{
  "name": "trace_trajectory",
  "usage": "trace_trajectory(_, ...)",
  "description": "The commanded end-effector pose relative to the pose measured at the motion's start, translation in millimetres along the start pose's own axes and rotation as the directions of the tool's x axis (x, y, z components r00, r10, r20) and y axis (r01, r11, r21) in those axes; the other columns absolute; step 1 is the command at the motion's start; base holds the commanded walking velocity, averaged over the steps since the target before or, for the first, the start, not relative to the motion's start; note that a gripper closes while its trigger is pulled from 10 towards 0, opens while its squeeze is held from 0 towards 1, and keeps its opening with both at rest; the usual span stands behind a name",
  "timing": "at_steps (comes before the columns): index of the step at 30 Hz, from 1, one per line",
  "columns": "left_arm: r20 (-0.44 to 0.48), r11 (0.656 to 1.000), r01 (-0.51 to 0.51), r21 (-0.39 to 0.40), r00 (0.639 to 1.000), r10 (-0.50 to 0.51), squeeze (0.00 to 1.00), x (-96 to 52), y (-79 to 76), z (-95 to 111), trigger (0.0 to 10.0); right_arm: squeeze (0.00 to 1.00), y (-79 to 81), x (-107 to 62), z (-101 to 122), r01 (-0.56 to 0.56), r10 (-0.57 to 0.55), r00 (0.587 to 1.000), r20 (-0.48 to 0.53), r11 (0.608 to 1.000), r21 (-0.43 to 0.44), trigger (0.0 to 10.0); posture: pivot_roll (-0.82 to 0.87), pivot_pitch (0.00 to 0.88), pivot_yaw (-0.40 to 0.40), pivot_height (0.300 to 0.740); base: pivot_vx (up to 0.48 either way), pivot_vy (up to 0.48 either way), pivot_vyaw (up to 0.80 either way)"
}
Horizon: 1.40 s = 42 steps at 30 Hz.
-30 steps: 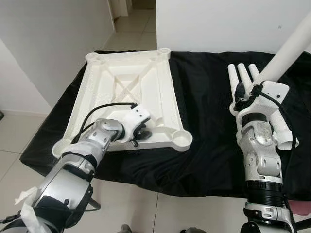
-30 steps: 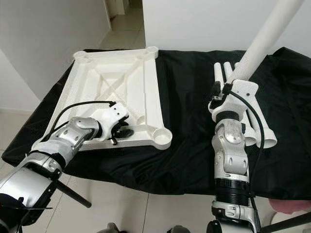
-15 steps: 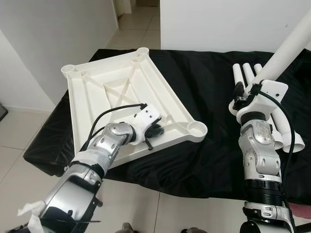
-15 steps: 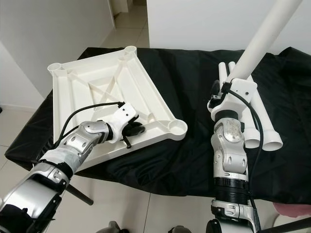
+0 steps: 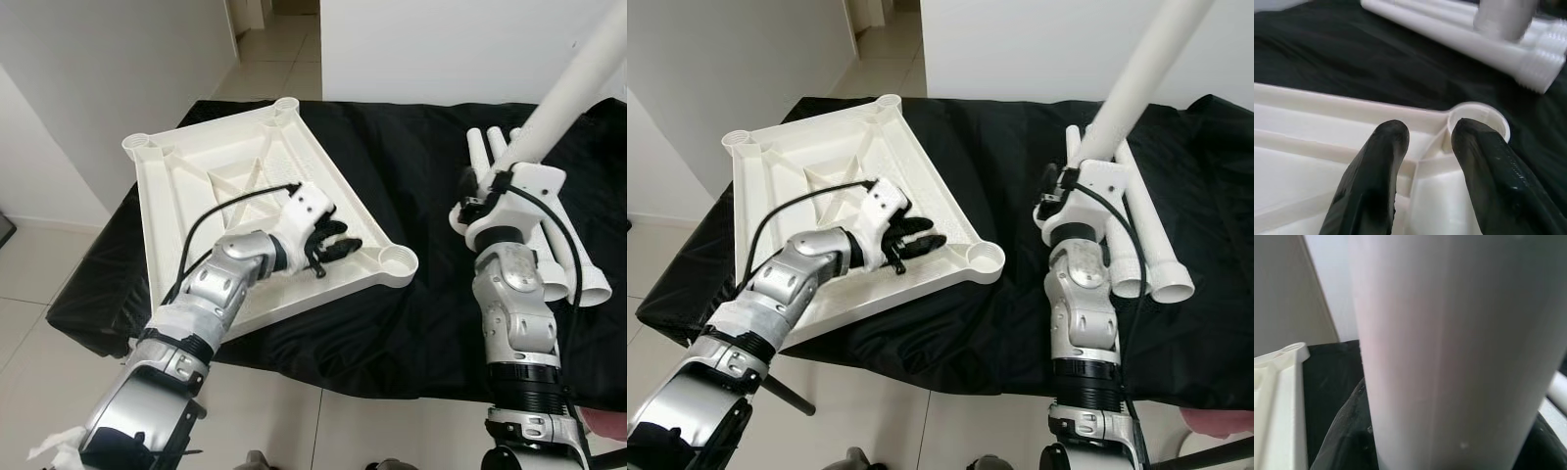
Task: Building children table
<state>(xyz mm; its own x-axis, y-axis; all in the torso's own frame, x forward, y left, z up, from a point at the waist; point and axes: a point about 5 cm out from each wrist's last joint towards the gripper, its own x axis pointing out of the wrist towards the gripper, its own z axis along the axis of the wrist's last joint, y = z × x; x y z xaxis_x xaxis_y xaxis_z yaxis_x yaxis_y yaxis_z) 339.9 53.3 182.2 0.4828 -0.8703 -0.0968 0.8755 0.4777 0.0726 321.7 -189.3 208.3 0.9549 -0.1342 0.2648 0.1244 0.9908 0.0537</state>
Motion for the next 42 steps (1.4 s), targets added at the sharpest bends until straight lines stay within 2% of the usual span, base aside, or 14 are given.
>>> trace_trajectory(1, 0.013, 0.997, 0.080, -0.014, 0.997, -0.080, 0.00, -9.1, -1.3, 1, 10.0, 0.00, 11.7, 0.2, -1, -0.056, 0.056, 0.998, 0.000, 0.998, -0.002, 10.0, -0.06, 0.020, 0.095, 0.740, 0.000, 0.000, 0.00)
trace_trajectory(6, 0.041, 0.997, 0.074, -0.013, 0.996, -0.074, 0.00, -14.7, -2.9, 5, 10.0, 0.00, 19.9, -1.3, -2, -0.127, 0.126, 0.992, -0.007, 0.992, -0.008, 10.0, -0.06, 0.024, 0.087, 0.740, 0.000, 0.000, 0.00)
trace_trajectory(10, 0.064, 0.999, 0.021, 0.038, 0.998, -0.023, 0.00, -23.7, -4.7, 7, 10.0, 0.00, 33.1, -7.2, -9, -0.247, 0.245, 0.969, -0.039, 0.968, -0.041, 10.0, -0.05, 0.034, 0.070, 0.740, 0.000, 0.000, 0.00)
trace_trajectory(16, 0.085, 0.999, 0.022, 0.029, 0.996, -0.024, 0.00, -32.0, -10.4, 6, 10.0, 0.00, 39.6, -13.2, -15, -0.305, 0.302, 0.952, -0.058, 0.951, -0.047, 10.0, -0.05, 0.030, 0.060, 0.740, 0.000, 0.000, 0.00)
trace_trajectory(19, 0.080, 0.997, 0.083, -0.001, 0.993, -0.083, 0.00, -36.4, -16.2, 4, 10.0, 0.00, 40.6, -15.2, -19, -0.319, 0.315, 0.947, -0.067, 0.946, -0.055, 10.0, -0.05, 0.033, 0.058, 0.740, 0.000, 0.000, 0.00)
trace_trajectory(24, 0.088, 0.987, 0.158, 0.025, 0.983, -0.160, 0.00, -42.3, -25.9, 2, 10.0, 0.00, 42.1, -20.9, -27, -0.357, 0.350, 0.932, -0.099, 0.931, -0.072, 10.0, -0.05, 0.033, 0.055, 0.740, 0.000, 0.000, 0.00)
trace_trajectory(26, 0.093, 0.980, 0.199, 0.004, 0.976, -0.198, 0.00, -45.4, -30.5, 1, 10.0, 0.00, 43.1, -26.4, -31, -0.379, 0.370, 0.922, -0.112, 0.922, -0.075, 10.0, -0.05, 0.034, 0.055, 0.740, 0.000, 0.000, 0.00)
trace_trajectory(31, 0.093, 0.976, 0.219, 0.001, 0.972, -0.218, 0.00, -47.8, -37.2, 0, 10.0, 0.00, 42.2, -36.3, -41, -0.397, 0.382, 0.912, -0.147, 0.914, -0.087, 10.0, -0.05, 0.033, 0.058, 0.740, 0.000, 0.000, 0.00)
trace_trajectory(34, 0.073, 0.973, 0.230, -0.006, 0.971, -0.229, 0.00, -47.8, -46.2, -4, 10.0, 0.00, 40.8, -45.8, -52, -0.414, 0.392, 0.902, -0.180, 0.904, -0.104, 10.0, -0.05, 0.034, 0.061, 0.740, 0.000, 0.000, 0.00)
trace_trajectory(42, 0.035, 0.976, 0.218, -0.032, 0.976, -0.217, 0.00, -47.2, -49.2, -7, 10.0, 0.00, 37.0, -44.2, -60, -0.422, 0.397, 0.900, -0.182, 0.897, -0.132, 10.0, -0.05, 0.036, 0.067, 0.740, 0.000, 0.000, 0.00)
